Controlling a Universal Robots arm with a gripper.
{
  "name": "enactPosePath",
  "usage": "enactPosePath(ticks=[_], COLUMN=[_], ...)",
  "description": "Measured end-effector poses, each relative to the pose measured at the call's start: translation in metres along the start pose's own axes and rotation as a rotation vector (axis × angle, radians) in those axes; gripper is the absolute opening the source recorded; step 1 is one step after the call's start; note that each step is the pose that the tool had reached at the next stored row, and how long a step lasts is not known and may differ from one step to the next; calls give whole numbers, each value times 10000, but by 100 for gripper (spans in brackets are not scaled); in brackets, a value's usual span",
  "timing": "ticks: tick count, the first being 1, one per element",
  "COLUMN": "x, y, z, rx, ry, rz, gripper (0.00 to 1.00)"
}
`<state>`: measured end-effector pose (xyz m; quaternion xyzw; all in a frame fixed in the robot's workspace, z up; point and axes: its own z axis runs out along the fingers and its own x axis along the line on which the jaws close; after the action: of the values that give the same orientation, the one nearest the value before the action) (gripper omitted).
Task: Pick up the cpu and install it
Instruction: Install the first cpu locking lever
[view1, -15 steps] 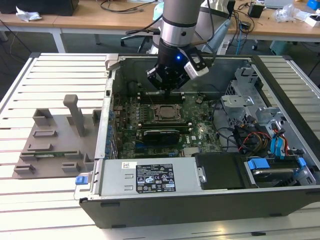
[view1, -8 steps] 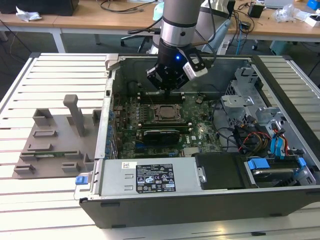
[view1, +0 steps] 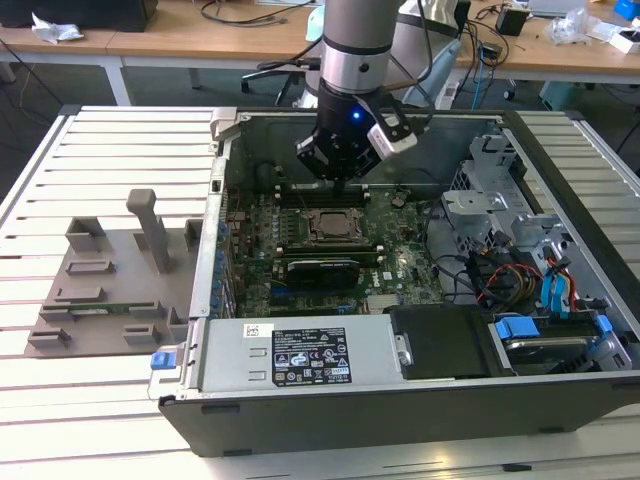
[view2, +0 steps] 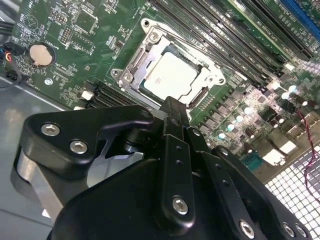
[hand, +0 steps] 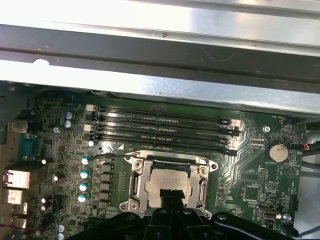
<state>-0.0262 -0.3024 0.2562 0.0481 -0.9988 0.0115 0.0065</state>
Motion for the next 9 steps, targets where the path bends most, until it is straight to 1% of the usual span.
enactPosePath(ticks=[1, 4, 6, 9], x=[14, 93, 177, 257], y=[1, 9, 17, 25], z=[0, 1, 2, 3], rx=[2, 2, 2, 1], ry=[1, -4, -7, -9], rz=[1, -1, -1, 0], gripper=[11, 11, 11, 11])
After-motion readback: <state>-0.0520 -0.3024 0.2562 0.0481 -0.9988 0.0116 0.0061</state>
